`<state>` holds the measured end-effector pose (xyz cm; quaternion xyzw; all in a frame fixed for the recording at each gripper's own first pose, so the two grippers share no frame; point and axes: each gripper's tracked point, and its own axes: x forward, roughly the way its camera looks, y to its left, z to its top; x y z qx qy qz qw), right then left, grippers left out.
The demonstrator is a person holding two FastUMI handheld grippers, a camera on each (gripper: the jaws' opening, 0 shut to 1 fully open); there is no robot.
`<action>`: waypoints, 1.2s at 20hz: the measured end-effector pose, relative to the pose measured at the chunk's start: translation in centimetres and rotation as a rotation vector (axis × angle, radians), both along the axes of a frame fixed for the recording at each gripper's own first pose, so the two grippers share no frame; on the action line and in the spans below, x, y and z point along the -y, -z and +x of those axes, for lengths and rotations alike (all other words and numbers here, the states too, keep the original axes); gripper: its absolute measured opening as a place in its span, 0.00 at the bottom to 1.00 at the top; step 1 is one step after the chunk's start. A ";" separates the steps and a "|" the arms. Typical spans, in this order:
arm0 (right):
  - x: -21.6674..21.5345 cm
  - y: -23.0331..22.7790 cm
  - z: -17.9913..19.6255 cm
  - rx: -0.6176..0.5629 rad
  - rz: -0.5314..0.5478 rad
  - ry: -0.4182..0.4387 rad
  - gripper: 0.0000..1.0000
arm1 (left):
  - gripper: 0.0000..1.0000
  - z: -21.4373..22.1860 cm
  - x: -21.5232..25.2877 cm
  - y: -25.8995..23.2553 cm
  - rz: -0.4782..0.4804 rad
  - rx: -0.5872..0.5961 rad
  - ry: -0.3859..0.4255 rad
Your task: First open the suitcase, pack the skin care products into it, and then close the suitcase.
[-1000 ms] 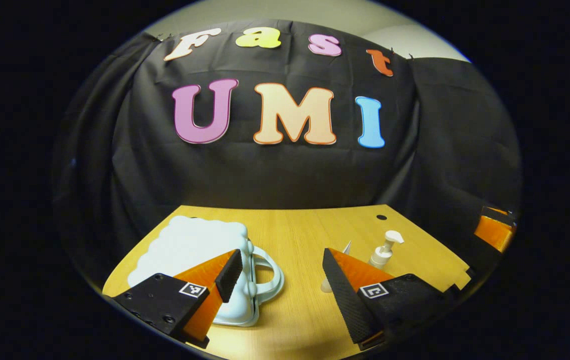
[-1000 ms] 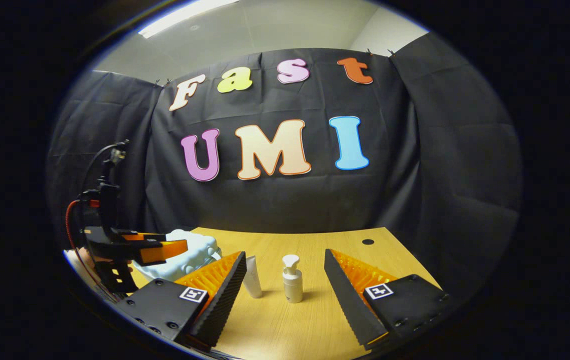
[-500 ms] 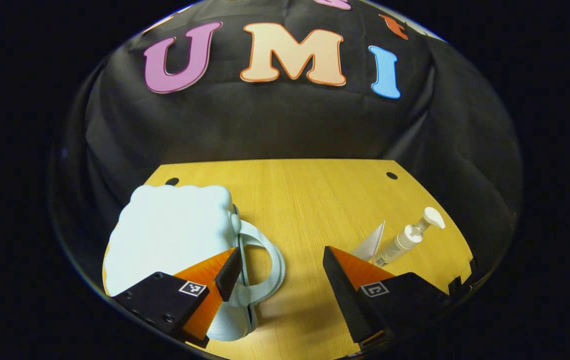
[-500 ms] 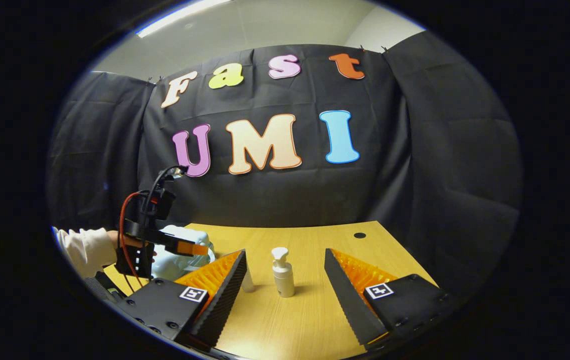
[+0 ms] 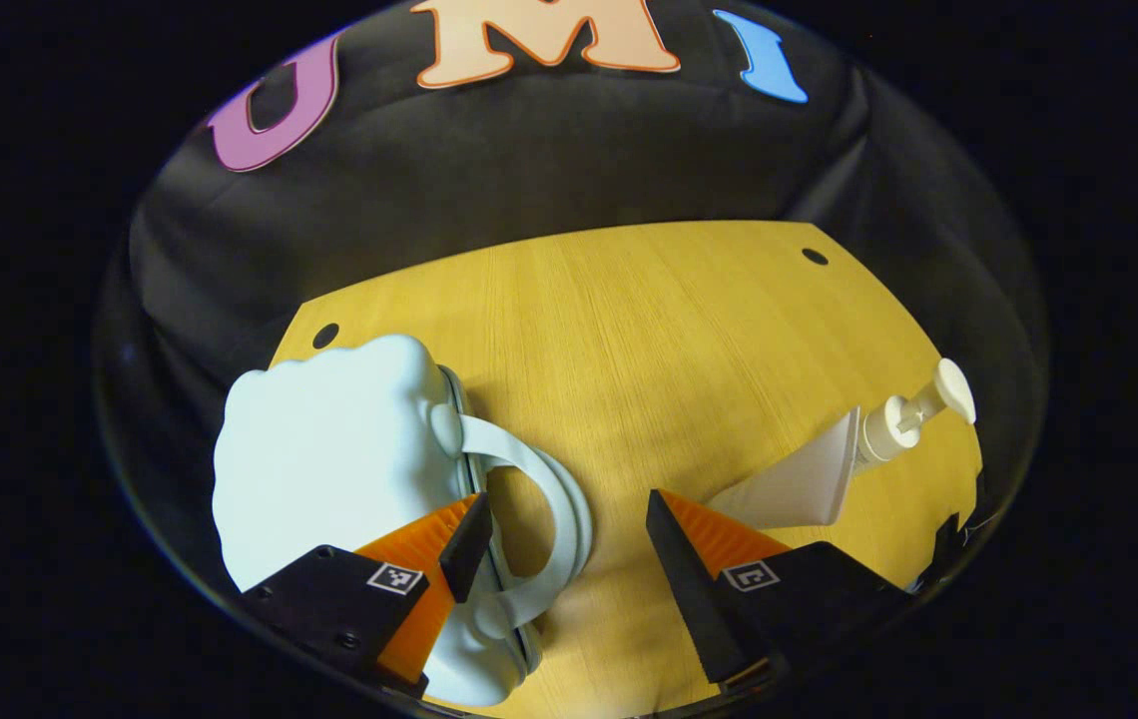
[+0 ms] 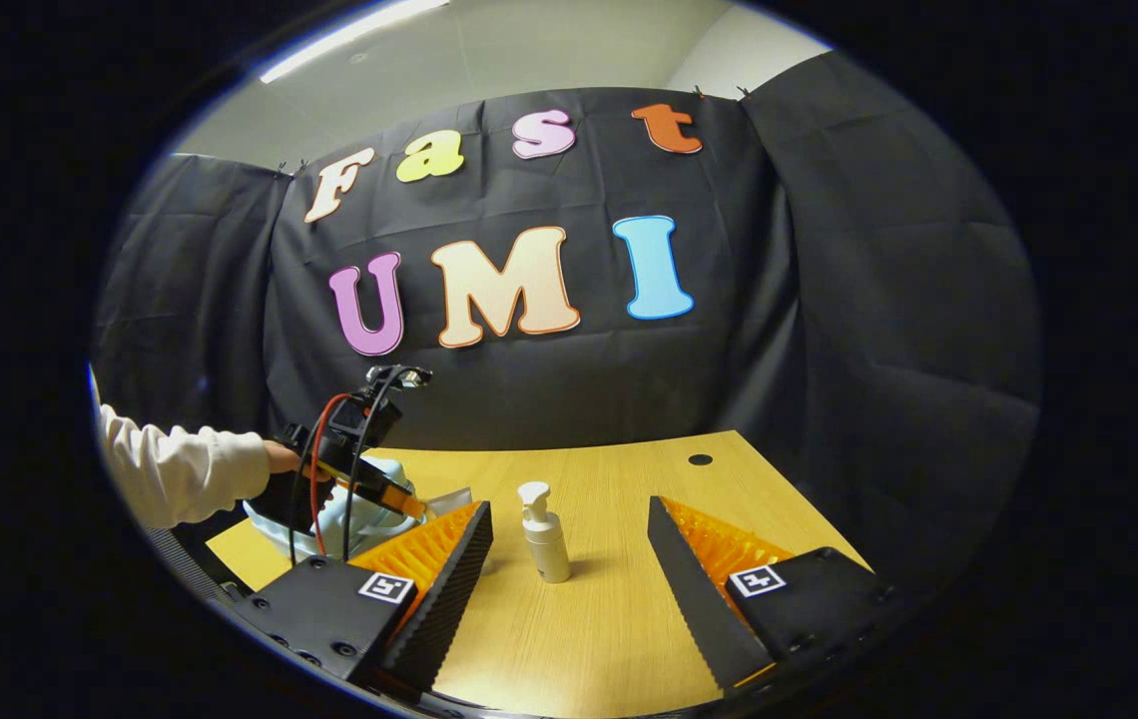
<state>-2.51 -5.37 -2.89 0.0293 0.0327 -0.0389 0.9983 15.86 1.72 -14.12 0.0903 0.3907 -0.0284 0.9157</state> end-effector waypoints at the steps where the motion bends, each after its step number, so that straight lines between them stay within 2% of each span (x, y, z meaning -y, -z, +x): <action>1: 0.0 -0.2 0.0 0.005 0.003 -0.006 0.98 | 0.90 0.1 0.2 0.5 -0.005 -0.030 -0.004; 8: -0.9 -1.3 -0.9 0.048 -0.008 -0.036 0.96 | 0.80 -0.6 -0.3 3.6 -0.059 -0.189 -0.057; 10: -1.1 -1.4 -1.4 0.057 -0.016 -0.032 0.98 | 0.72 -0.5 -0.2 3.7 -0.068 -0.193 -0.054; 11: -1.1 -1.2 -1.7 0.056 -0.016 -0.030 0.98 | 0.65 -0.6 -0.2 3.8 -0.067 -0.198 -0.057; 12: -1.2 -1.1 -2.1 0.056 -0.013 -0.029 0.99 | 0.64 -0.6 -0.2 4.0 -0.068 -0.204 -0.062; 15: -1.3 -1.0 -2.7 0.057 -0.007 -0.020 0.98 | 0.52 -0.9 -0.2 4.4 -0.071 -0.232 -0.069; 18: -1.6 -1.1 -3.1 0.062 -0.006 -0.016 0.98 | 0.48 -0.9 -0.7 4.6 -0.046 -0.242 -0.064; 21: -1.9 -1.0 -3.5 0.061 -0.016 -0.014 0.98 | 0.34 -1.0 -1.2 5.0 -0.039 -0.270 -0.077; 22: -1.9 -1.1 -3.5 0.061 -0.017 -0.013 0.98 | 0.25 -0.8 -1.4 5.2 -0.033 -0.273 -0.069; 24: -2.0 -1.1 -3.6 0.059 -0.019 -0.010 0.98 | 0.24 -1.0 -1.4 5.4 -0.030 -0.292 -0.060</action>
